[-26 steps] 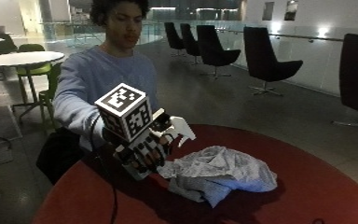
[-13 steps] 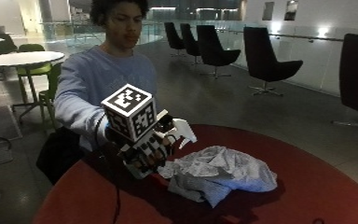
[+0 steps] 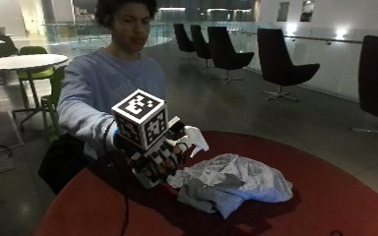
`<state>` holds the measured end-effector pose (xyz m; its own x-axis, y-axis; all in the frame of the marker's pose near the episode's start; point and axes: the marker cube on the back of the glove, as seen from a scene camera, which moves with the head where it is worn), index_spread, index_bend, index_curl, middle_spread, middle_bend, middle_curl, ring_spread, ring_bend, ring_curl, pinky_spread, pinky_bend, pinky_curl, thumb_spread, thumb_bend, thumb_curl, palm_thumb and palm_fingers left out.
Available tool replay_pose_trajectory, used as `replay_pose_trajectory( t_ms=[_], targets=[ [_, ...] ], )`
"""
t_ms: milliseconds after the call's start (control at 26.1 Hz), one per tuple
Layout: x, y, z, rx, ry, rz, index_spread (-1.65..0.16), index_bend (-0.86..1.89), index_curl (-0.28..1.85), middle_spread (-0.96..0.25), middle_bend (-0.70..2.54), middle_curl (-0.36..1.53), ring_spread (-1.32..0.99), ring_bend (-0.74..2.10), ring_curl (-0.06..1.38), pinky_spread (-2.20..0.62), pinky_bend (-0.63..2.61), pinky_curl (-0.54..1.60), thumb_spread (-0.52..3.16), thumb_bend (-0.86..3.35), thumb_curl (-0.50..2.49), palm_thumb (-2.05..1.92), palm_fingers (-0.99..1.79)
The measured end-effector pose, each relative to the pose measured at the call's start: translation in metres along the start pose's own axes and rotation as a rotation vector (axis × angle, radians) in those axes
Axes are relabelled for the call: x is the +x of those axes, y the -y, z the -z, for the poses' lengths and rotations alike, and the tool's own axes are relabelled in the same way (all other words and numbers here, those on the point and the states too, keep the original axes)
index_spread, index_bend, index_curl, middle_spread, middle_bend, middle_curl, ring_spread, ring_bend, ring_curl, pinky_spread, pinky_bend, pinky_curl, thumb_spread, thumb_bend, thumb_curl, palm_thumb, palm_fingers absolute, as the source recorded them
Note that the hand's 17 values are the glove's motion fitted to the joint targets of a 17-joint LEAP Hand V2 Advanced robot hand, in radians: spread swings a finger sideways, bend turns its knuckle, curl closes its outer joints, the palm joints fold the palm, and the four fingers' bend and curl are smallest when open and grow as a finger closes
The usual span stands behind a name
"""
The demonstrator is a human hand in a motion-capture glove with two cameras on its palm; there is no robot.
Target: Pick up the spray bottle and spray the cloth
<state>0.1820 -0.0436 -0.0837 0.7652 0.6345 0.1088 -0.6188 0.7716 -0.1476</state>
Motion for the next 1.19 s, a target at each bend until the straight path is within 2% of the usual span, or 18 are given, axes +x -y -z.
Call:
replay_pose_trajectory(
  t_ms=[1187],
  targets=[
    [-0.0049,-0.0053,0.004,0.02,0.029,0.003,-0.29,0.08,0.21,-0.08,0.3,0.45,-0.1,0.61,0.42,-0.11,0.47,0.41,0.99,-0.02,0.43,0.89,1.13]
  ],
)
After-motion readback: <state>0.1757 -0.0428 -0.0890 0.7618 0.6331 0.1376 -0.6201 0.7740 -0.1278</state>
